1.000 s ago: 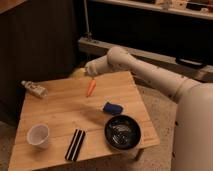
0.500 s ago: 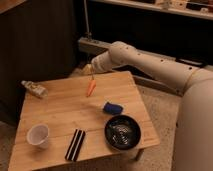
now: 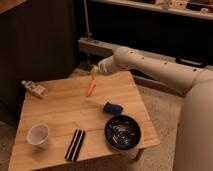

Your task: Place the pepper on the white sponge

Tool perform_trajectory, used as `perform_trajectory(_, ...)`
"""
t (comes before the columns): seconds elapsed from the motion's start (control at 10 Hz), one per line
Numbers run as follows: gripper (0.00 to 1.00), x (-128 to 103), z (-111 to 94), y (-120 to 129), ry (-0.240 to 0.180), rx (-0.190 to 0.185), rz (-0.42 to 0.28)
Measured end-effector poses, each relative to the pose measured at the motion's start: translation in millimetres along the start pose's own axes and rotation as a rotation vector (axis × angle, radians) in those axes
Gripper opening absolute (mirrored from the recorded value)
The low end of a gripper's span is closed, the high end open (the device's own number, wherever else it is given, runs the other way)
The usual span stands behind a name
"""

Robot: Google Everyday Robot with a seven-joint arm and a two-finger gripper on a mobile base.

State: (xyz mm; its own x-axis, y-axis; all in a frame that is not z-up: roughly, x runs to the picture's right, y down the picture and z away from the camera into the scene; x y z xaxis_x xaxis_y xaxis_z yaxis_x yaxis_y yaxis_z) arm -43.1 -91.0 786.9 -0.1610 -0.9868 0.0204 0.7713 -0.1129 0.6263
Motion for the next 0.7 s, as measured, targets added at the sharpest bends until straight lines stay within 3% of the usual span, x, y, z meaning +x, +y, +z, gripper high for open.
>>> perform_trajectory(0.4, 0.8, -11.8, 8.4, 22.8, -0.005, -0.058, 0.067)
perform_trajectory(0.7, 0.8, -32.0, 35.1, 44.6, -0.053, -0.096, 0.105)
